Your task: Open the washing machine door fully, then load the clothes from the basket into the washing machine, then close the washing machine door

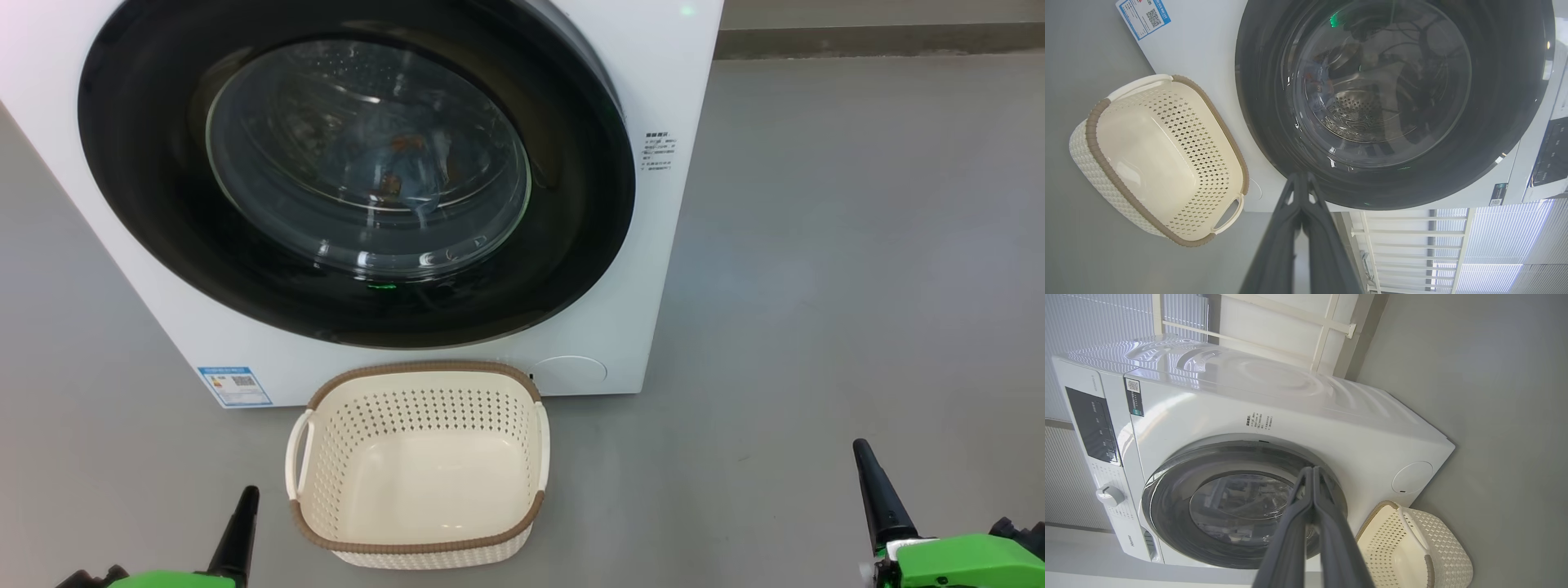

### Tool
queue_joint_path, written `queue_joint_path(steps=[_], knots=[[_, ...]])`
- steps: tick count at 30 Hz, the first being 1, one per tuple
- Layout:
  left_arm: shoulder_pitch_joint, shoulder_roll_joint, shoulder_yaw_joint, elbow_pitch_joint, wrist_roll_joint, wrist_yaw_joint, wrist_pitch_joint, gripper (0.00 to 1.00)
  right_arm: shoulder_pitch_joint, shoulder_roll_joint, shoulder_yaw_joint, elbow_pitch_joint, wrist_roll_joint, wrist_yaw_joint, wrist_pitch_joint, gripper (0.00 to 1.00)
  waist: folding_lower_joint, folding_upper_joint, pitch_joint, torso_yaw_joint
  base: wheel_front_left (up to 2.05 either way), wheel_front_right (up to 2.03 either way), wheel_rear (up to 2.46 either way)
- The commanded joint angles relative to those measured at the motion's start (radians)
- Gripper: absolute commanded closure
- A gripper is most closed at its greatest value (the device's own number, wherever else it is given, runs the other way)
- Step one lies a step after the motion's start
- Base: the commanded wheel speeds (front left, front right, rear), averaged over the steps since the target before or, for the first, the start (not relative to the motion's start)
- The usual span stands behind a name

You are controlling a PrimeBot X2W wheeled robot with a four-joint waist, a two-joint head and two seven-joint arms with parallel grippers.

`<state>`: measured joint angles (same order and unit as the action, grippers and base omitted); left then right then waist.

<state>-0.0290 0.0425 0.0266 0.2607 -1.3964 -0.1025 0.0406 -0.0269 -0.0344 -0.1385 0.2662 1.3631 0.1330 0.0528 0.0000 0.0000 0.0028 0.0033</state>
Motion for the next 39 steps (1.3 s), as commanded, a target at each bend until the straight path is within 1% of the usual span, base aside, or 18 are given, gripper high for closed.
queue_joint_path(steps=[1, 20, 39], knots=[[-0.048, 0.018, 0.037, -0.018, -0.027, -0.009, 0.007, 1.0, -0.056, -0.013, 0.021, -0.023, 0.032, -0.001, 0.008, 1.0, 0.0, 0.0, 0.0, 0.0, 0.0, 0.0, 0.0], [-0.078, 0.019, 0.072, -0.016, -0.224, -0.028, 0.061, 1.0, -0.081, -0.016, 0.024, -0.021, 0.245, -0.002, 0.061, 1.0, 0.0, 0.0, 0.0, -0.003, 0.0, 0.0, 0.0], [-0.078, 0.016, 0.076, -0.016, -0.221, -0.028, 0.064, 1.0, -0.081, -0.016, 0.025, -0.021, 0.245, -0.002, 0.061, 1.0, 0.0, 0.0, 0.0, -0.003, 0.0, 0.0, 0.0]])
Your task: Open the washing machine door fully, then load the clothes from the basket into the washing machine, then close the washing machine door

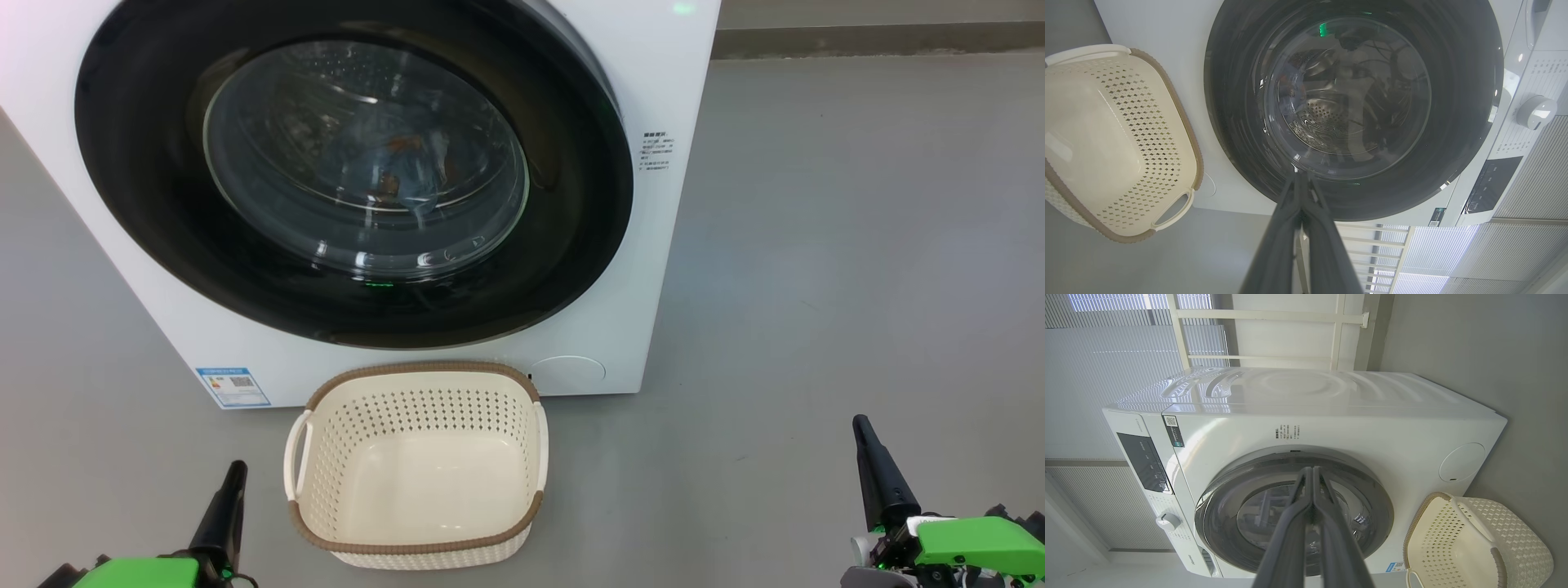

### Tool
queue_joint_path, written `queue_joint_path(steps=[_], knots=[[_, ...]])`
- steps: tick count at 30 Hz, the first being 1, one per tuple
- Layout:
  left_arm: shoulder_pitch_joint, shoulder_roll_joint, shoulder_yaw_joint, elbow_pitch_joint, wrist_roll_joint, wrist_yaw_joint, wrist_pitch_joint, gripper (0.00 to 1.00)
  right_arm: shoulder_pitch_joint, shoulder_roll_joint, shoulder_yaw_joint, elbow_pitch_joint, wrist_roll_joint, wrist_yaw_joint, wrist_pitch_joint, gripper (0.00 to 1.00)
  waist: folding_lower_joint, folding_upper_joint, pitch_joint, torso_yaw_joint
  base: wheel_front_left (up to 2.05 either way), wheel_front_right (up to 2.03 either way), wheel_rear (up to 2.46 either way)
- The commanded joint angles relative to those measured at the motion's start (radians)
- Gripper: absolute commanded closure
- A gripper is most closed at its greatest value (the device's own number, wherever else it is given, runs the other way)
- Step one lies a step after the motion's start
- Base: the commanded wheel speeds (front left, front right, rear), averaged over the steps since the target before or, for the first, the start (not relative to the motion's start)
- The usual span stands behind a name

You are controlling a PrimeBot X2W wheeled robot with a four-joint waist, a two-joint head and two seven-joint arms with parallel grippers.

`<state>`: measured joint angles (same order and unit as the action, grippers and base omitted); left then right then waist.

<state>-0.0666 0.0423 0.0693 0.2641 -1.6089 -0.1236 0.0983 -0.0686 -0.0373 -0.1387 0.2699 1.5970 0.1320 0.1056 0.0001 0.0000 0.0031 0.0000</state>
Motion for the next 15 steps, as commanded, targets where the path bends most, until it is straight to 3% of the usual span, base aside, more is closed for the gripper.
queue_joint_path(steps=[1, 15], knots=[[-0.041, 0.016, 0.034, -0.019, -0.009, -0.007, 0.006, 1.0, -0.039, -0.013, 0.025, -0.025, 0.011, -0.001, 0.008, 1.0, 0.0, 0.0, 0.0, 0.0, 0.0, 0.0, 0.0], [-0.041, 0.015, 0.036, -0.019, -0.007, -0.007, 0.008, 1.0, -0.039, -0.013, 0.025, -0.025, 0.012, -0.001, 0.008, 1.0, 0.0, 0.0, 0.0, 0.0, 0.0, 0.0, 0.0]])
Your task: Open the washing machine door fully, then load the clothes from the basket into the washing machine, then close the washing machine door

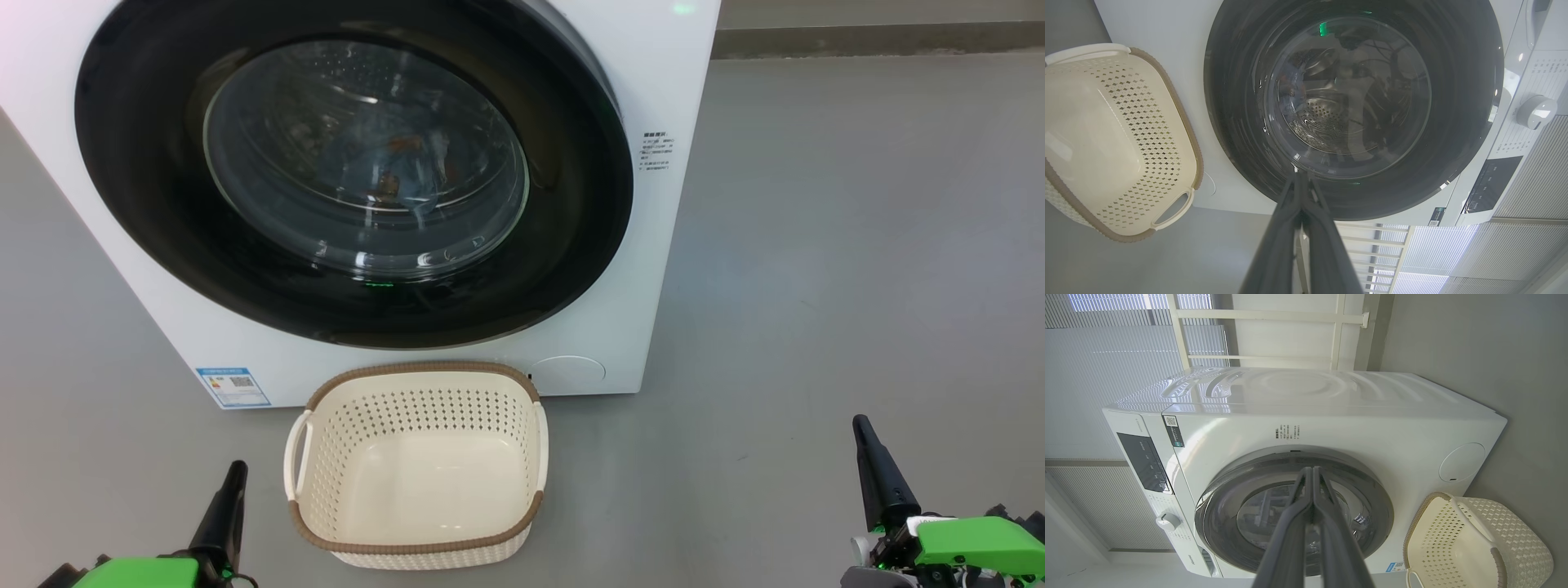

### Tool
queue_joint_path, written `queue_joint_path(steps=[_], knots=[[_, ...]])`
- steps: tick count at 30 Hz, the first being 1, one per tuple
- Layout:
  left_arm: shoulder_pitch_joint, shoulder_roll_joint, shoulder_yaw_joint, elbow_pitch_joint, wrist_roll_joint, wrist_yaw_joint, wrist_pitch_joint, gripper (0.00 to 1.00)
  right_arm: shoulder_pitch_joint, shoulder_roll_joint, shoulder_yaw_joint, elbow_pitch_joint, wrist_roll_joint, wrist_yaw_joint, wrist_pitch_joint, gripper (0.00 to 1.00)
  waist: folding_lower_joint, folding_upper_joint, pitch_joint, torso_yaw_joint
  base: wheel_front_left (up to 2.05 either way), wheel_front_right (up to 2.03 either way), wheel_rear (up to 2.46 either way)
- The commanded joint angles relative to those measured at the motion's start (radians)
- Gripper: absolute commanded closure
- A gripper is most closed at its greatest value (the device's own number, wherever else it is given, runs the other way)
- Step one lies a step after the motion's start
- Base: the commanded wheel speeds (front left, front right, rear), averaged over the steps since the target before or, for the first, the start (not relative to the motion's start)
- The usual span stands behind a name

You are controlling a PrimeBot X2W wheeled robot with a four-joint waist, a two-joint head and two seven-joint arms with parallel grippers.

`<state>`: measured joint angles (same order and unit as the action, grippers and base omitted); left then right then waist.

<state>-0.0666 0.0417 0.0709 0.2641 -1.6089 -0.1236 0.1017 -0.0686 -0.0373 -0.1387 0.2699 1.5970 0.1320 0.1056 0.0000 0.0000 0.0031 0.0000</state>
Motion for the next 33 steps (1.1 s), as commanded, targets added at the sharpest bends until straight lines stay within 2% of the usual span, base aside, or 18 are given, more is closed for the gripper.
queue_joint_path(steps=[1, 33], knots=[[-0.041, 0.015, 0.034, -0.019, -0.007, -0.007, 0.005, 1.0, -0.039, -0.013, 0.025, -0.025, 0.012, -0.001, 0.008, 1.0, 0.0, 0.0, 0.0, 0.0, 0.0, 0.0, 0.0], [-0.041, 0.013, 0.038, -0.019, -0.004, -0.007, 0.008, 1.0, -0.039, -0.013, 0.025, -0.025, 0.012, -0.001, 0.008, 1.0, 0.0, 0.0, 0.0, 0.0, 0.0, 0.0, 0.0]])
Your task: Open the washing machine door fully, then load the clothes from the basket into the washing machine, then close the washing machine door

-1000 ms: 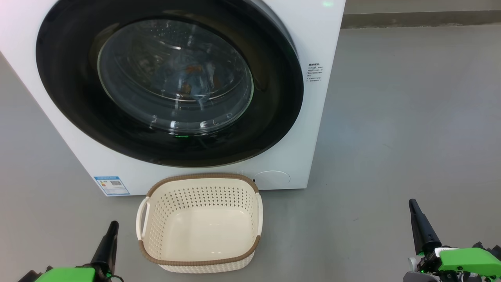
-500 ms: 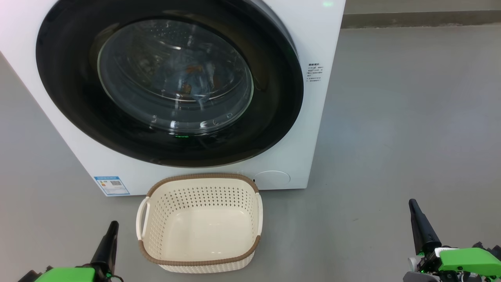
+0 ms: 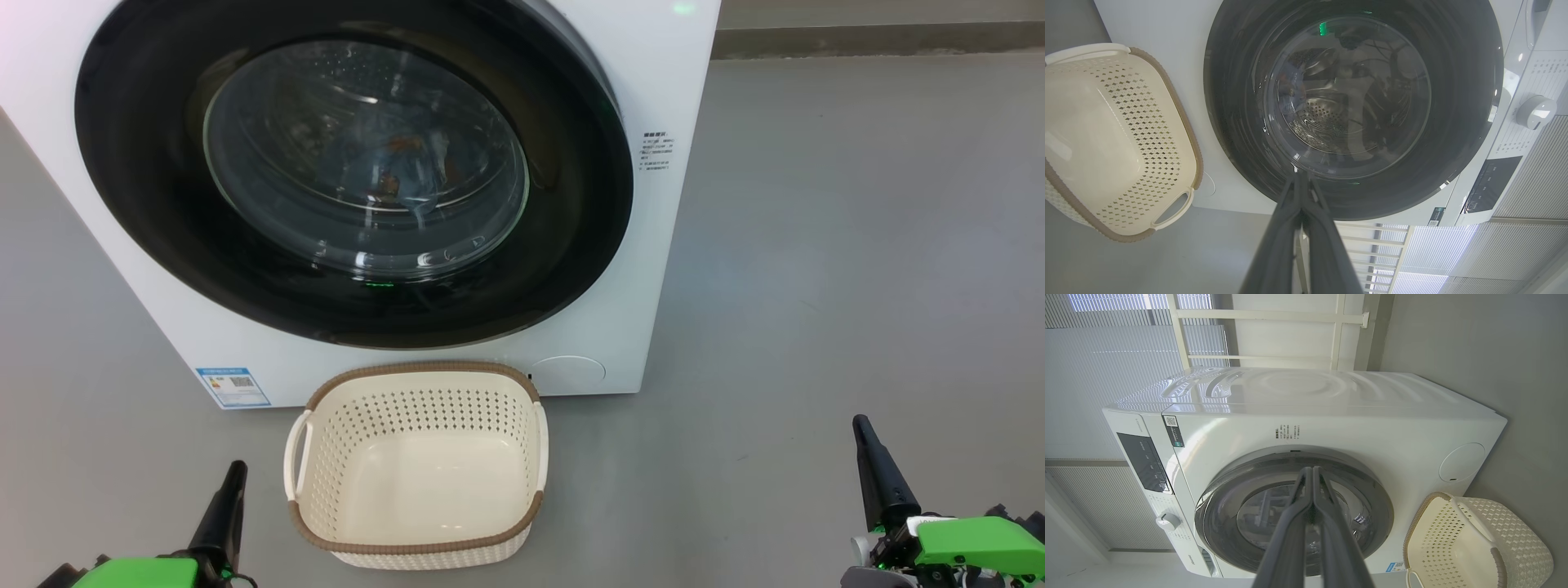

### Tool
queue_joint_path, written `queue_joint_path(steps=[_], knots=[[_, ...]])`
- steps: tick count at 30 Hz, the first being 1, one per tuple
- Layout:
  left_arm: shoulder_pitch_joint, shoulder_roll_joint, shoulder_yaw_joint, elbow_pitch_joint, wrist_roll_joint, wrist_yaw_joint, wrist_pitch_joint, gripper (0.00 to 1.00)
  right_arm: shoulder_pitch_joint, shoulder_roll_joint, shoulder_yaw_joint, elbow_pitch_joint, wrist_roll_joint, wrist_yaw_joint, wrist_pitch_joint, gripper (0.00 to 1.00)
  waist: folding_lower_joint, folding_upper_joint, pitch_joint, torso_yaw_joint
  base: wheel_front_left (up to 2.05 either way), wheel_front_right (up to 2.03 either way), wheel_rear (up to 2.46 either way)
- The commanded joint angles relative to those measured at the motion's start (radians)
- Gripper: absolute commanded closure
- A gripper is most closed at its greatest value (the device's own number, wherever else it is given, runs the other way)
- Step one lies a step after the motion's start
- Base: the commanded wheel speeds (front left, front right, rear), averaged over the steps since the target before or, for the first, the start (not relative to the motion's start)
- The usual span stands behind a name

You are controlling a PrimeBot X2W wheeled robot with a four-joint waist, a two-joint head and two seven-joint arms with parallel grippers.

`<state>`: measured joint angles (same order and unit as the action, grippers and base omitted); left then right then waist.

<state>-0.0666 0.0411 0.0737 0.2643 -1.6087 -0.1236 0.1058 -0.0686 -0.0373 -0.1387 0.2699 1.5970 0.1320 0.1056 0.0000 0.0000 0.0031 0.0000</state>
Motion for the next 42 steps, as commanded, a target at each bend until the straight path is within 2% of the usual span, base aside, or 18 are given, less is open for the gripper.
queue_joint_path(steps=[1, 42], knots=[[-0.041, 0.013, 0.035, -0.019, -0.004, -0.007, 0.004, 1.0, -0.039, -0.013, 0.025, -0.025, 0.012, -0.001, 0.008, 1.0, 0.0, 0.0, 0.0, 0.0, 0.0, 0.0, 0.0], [-0.041, 0.011, 0.038, -0.019, -0.002, -0.007, 0.006, 1.0, -0.039, -0.013, 0.025, -0.025, 0.012, -0.001, 0.008, 1.0, 0.0, 0.0, 0.0, 0.0, 0.0, 0.0, 0.0]])
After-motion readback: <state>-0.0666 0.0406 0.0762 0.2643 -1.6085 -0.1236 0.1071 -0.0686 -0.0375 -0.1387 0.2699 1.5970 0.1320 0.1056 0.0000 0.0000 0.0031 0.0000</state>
